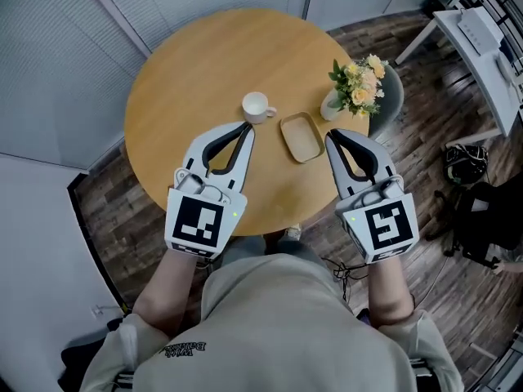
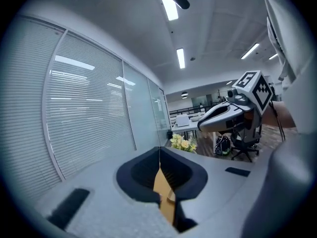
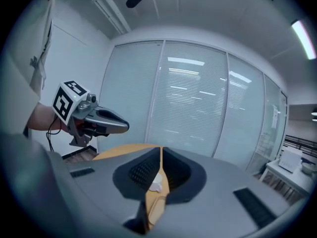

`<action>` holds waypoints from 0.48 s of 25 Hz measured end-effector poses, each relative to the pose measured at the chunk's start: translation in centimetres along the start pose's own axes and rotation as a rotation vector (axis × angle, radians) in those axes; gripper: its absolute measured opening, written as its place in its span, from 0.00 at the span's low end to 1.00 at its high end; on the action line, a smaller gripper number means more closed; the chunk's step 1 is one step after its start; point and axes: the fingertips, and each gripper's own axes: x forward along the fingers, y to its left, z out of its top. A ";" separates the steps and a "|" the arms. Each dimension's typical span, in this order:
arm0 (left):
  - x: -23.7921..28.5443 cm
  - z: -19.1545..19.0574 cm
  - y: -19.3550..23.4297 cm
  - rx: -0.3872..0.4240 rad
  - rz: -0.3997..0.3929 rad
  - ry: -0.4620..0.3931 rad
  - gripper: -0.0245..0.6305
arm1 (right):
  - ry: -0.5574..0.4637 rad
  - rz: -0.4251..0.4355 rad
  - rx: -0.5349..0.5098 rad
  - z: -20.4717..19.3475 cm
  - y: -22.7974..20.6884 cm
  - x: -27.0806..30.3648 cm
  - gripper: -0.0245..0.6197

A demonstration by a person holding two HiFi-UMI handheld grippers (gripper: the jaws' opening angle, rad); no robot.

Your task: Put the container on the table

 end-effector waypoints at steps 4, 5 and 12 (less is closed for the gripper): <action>-1.6 1.4 -1.0 -0.003 0.001 -0.017 0.07 | -0.046 -0.021 0.047 0.6 0.2 -1.9 0.09; -1.9 1.9 -1.2 0.001 0.003 -0.024 0.07 | -0.060 -0.017 0.056 1.1 0.4 -2.4 0.09; -3.8 3.7 -2.7 -0.005 -0.007 -0.062 0.07 | -0.119 -0.025 0.045 2.8 0.7 -4.3 0.09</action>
